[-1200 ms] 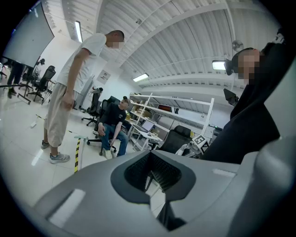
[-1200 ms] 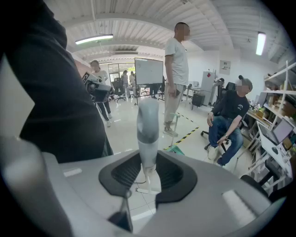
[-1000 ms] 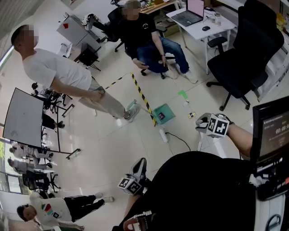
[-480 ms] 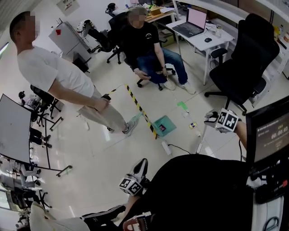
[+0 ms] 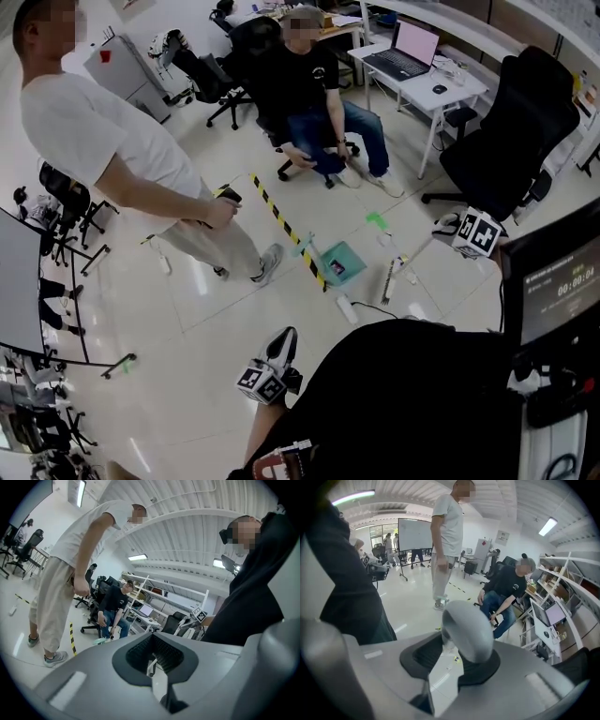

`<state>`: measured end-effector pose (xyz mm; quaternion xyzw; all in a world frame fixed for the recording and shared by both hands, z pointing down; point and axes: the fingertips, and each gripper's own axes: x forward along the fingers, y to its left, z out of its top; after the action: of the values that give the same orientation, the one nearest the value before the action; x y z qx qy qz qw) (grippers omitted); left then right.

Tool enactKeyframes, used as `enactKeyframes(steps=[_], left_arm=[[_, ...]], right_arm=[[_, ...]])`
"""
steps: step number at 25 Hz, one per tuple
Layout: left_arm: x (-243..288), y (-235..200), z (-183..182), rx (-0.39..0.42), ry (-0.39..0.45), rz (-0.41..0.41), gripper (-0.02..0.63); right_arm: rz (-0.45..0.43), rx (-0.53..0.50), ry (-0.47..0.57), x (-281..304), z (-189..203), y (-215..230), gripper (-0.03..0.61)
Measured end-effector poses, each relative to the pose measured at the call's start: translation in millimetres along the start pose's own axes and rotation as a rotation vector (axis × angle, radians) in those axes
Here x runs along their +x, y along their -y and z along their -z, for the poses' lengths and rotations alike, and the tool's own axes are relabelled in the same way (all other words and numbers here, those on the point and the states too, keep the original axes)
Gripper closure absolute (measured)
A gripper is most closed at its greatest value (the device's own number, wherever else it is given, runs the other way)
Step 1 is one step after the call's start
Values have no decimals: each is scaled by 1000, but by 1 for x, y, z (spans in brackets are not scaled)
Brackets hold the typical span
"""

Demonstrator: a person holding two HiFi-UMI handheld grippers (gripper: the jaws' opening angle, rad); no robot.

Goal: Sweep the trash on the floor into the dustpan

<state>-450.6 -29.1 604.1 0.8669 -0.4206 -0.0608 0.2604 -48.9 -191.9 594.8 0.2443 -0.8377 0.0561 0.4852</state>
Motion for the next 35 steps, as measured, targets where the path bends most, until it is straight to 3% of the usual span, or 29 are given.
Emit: enactKeyframes(steps=[6, 11, 15, 21, 25, 30, 35], left_arm=[[51, -10, -23, 4, -11, -46, 618], [104, -19, -46, -27, 26, -181, 618], [148, -18, -54, -50, 27, -244, 618], [177, -33, -51, -33, -30, -209, 618], [168, -52, -55, -55, -64, -211, 618], [142, -67, -66, -58, -56, -230, 618], [123, -75, -66, -68, -56, -273, 618]], right_arm=[[-64, -145, 5, 24, -30, 48, 479], [-158, -284, 12, 50, -39, 115, 480], [-202, -363, 5, 68, -36, 174, 480], [-195, -388, -45, 86, -36, 238, 480], [-191, -437, -123, 113, -37, 245, 481], [-223, -551, -220, 165, -31, 221, 480], [-275, -636, -237, 225, -28, 194, 480]])
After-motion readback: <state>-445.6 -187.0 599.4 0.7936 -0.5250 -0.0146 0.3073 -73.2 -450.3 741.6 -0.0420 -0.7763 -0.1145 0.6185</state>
